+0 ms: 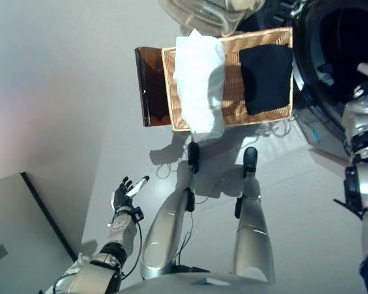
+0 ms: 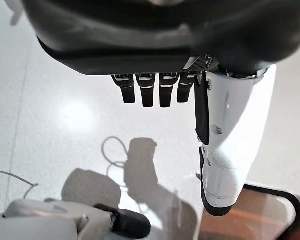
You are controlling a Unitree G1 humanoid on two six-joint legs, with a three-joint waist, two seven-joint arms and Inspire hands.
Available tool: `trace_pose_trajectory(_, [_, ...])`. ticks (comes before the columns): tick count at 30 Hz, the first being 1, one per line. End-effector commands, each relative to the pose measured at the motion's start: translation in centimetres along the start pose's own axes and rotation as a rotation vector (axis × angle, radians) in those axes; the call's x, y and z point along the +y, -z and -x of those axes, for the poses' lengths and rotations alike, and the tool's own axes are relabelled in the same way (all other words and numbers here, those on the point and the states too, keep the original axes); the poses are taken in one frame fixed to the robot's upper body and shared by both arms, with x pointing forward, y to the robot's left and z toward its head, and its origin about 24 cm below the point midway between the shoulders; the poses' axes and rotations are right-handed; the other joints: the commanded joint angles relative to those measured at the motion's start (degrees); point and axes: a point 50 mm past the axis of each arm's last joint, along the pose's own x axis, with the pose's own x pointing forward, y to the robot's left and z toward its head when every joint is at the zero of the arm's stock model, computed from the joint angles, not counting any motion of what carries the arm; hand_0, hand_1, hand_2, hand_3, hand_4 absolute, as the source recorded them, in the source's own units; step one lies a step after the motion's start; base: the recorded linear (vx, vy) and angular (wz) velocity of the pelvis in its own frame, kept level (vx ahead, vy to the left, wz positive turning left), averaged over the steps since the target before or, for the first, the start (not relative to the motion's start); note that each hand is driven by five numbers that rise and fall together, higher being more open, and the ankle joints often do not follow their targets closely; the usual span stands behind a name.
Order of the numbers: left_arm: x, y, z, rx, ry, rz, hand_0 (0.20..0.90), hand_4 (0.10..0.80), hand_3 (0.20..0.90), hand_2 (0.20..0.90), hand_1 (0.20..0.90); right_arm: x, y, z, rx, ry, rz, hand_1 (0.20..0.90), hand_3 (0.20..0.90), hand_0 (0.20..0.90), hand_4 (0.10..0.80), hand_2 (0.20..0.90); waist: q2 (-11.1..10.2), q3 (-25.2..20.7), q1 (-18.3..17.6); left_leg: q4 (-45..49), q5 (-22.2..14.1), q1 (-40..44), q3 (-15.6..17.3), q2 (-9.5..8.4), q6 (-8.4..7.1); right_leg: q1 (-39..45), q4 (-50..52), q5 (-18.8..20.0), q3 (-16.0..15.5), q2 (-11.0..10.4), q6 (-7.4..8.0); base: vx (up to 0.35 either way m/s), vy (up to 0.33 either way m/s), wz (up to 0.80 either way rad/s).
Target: Pick up the clothes and place them into the washing machine
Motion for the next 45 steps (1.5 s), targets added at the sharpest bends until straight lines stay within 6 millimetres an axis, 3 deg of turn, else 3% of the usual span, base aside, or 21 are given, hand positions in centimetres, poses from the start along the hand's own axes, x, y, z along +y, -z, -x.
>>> trace_pose_trajectory(1, [4.9,0.7,-0.3,0.025,-0.198,-0.076,0.900,0.800,0.900,0.900,0.900,-4.1,-6.0,-1.8,-0.341,0.279,-0.044,0.900,0.900,0.900,0.800,0.900,-6.3,-6.1,2.8,-1.6,-3.8,2.7,-1.1,1.25,-7.27,2.7,-0.1,-0.4,-7.8,-0.7,0.15,0.015,0.009,0.08])
trace_pose_trajectory(7, [5.1,0.7,-0.3,0.024,-0.209,-0.082,0.900,0.800,0.900,0.900,0.900,-1.7,-4.7,0.4,-0.415,0.197,0.045,0.900,0.900,0.900,0.800,0.900,-7.3,-6.7,2.8,-1.6,-4.1,3.8,-1.3,1.22,-7.13,4.2,-0.2,-0.7,-8.3,-0.7,0.15,0.010,0.000,0.03])
trace_pose_trajectory(13, [5.6,0.5,-0.4,0.024,-0.220,-0.075,0.900,0.800,0.900,0.900,0.900,1.6,-4.3,3.2,-0.511,-0.046,0.085,0.900,0.900,0.900,0.800,0.900,-8.6,-6.7,2.7,-1.6,-4.2,4.7,-1.2,1.57,-6.95,4.6,0.1,-1.0,-8.2,-0.5,-0.01,0.001,-0.001,-0.01])
trace_pose_trajectory(19, [6.1,0.6,-0.4,0.041,-0.241,-0.074,0.900,0.800,0.900,0.900,0.900,4.4,-4.7,6.5,-0.536,-0.222,0.014,0.900,0.900,0.900,0.800,0.900,-9.7,-6.2,2.4,-1.6,-4.1,5.1,-1.2,1.91,-6.88,4.9,0.2,-1.1,-8.2,-0.2,-0.22,0.001,-0.004,-0.03])
trace_pose_trajectory(20, [6.1,0.6,-0.4,0.047,-0.247,-0.068,0.900,0.800,0.900,0.900,0.900,5.6,-5.5,8.8,-0.572,-0.313,-0.042,0.900,0.900,0.900,0.800,0.900,-10.1,-5.8,2.1,-1.6,-4.0,5.2,-1.1,1.96,-6.92,5.1,0.1,-1.1,-8.2,0.0,-0.30,0.003,-0.010,-0.05])
trace_pose_trajectory(28, [5.8,0.6,-0.4,0.051,-0.246,-0.084,0.900,0.800,0.900,0.900,0.900,8.8,-6.6,15.5,-0.589,-0.575,-0.177,0.900,0.900,0.900,0.800,0.900,-10.8,-4.8,1.9,-1.6,-4.0,5.4,-1.3,2.07,-6.90,6.0,-0.4,-0.9,-8.6,-0.1,-0.46,0.001,-0.006,-0.02])
trace_pose_trajectory(31, [5.8,0.4,-0.5,0.048,-0.249,-0.100,0.900,0.800,0.900,0.900,0.900,9.9,-7.4,18.5,-0.615,-0.689,-0.221,0.900,0.900,0.900,0.800,0.900,-11.0,-4.5,2.1,-1.6,-4.0,5.5,-1.2,2.03,-6.98,6.5,-0.8,-0.8,-8.9,-0.1,-0.45,0.003,0.003,0.05])
trace_pose_trajectory(45, [5.6,0.0,-0.7,0.040,-0.264,-0.133,0.900,0.800,0.900,0.900,0.900,11.1,-9.6,25.2,-0.568,-0.931,-0.419,0.900,0.900,0.900,0.800,0.900,-11.4,-4.0,2.8,-1.6,-4.0,6.0,-1.4,1.82,-7.02,7.6,-1.5,-0.5,-9.4,-0.4,-0.38,0.003,-0.002,0.02])
